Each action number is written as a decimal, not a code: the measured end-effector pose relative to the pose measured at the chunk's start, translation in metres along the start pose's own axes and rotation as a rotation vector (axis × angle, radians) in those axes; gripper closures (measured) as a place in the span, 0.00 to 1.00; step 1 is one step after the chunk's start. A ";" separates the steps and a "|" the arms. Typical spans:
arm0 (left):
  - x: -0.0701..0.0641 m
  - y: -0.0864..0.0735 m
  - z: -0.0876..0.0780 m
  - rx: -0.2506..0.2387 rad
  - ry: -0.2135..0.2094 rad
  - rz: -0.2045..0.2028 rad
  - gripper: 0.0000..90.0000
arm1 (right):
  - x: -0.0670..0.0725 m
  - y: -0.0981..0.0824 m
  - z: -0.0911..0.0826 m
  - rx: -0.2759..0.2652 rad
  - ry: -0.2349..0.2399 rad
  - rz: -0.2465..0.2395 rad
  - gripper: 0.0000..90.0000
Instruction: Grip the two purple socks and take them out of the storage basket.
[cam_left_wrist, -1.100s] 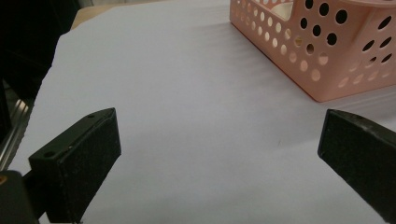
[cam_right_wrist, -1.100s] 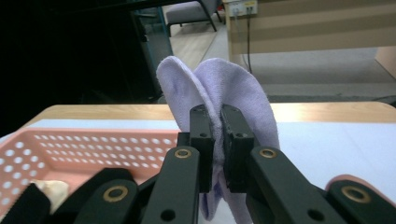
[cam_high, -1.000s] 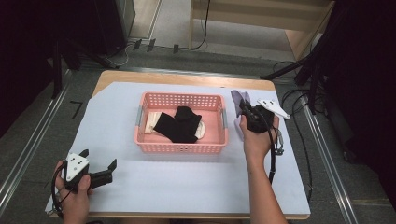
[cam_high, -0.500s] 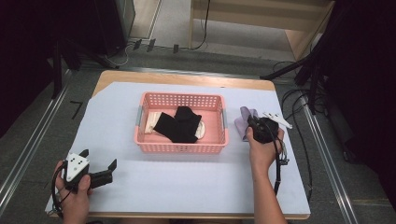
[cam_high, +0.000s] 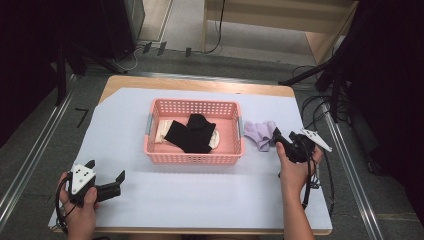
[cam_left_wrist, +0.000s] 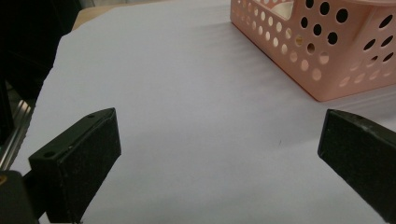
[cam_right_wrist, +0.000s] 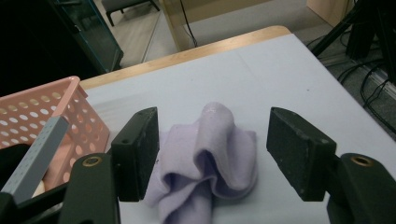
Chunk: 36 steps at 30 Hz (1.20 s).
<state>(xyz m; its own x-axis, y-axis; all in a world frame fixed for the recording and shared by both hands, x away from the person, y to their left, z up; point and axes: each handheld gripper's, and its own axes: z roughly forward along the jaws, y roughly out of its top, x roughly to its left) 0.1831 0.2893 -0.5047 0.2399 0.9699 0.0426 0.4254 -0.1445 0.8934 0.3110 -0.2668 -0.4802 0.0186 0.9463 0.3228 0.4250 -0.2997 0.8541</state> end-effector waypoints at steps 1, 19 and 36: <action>0.000 0.000 0.000 0.000 -0.001 0.000 0.00 | -0.002 -0.001 -0.002 -0.005 0.000 -0.008 0.39; 0.000 0.000 0.000 0.004 0.003 0.007 0.00 | -0.054 -0.036 -0.058 -0.056 0.036 -0.040 0.33; -0.001 0.001 0.001 0.013 0.008 0.010 0.00 | -0.109 -0.056 -0.110 -0.086 0.013 -0.041 0.28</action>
<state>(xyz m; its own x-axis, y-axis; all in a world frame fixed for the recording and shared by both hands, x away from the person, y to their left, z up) 0.1840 0.2879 -0.5048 0.2370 0.9700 0.0550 0.4348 -0.1565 0.8868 0.1858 -0.3668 -0.5184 -0.0096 0.9565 0.2915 0.3455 -0.2704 0.8986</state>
